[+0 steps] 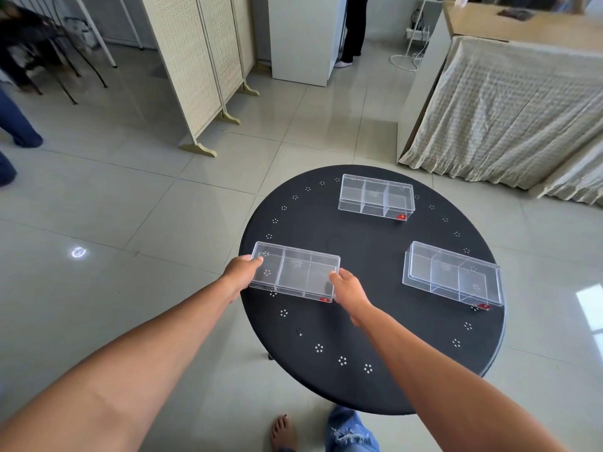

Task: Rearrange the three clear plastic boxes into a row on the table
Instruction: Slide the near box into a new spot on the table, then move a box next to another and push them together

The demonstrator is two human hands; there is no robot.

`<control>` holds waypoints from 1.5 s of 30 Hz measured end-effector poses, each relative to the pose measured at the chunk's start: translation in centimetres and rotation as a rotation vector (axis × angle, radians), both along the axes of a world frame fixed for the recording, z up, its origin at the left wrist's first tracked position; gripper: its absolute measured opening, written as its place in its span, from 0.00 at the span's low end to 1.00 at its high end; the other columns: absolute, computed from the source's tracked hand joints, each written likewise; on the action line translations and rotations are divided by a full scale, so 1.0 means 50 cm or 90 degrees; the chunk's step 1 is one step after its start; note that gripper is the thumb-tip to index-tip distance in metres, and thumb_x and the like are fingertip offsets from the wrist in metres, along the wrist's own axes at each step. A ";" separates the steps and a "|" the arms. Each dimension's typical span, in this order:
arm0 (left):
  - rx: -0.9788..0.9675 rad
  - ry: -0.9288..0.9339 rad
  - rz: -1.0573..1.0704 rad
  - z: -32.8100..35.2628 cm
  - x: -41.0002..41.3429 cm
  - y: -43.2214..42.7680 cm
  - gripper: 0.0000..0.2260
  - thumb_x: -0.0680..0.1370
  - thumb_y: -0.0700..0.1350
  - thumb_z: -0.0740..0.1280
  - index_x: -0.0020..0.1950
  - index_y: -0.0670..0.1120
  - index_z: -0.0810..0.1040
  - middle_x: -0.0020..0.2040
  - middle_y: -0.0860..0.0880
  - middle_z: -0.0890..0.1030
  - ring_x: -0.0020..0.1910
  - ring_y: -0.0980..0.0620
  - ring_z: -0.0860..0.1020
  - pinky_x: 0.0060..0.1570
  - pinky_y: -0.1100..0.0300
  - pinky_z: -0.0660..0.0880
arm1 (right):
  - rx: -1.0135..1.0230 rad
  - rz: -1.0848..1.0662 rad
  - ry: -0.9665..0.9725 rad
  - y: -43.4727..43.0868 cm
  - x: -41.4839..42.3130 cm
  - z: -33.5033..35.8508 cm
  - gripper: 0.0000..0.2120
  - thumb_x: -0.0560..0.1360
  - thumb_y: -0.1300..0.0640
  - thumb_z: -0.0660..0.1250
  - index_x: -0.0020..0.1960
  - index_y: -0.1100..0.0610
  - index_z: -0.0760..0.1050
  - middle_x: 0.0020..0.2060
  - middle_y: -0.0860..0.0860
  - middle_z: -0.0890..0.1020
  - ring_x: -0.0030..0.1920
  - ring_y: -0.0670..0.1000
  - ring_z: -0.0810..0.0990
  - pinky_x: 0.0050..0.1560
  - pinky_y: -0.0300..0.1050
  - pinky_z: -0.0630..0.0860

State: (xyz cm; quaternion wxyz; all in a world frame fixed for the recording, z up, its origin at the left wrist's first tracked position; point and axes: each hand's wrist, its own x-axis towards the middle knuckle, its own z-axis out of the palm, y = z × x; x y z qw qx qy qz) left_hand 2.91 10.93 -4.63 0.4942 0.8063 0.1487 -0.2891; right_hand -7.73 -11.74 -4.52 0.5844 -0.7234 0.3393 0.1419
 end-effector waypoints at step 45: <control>-0.090 0.085 -0.380 0.054 -0.112 -0.654 0.19 0.77 0.46 0.64 0.68 0.47 0.73 0.65 0.43 0.78 0.47 0.53 0.76 0.45 0.59 0.72 | -0.188 -0.415 0.055 -0.541 -0.199 0.037 0.24 0.78 0.60 0.62 0.74 0.59 0.67 0.58 0.56 0.80 0.51 0.57 0.77 0.53 0.44 0.71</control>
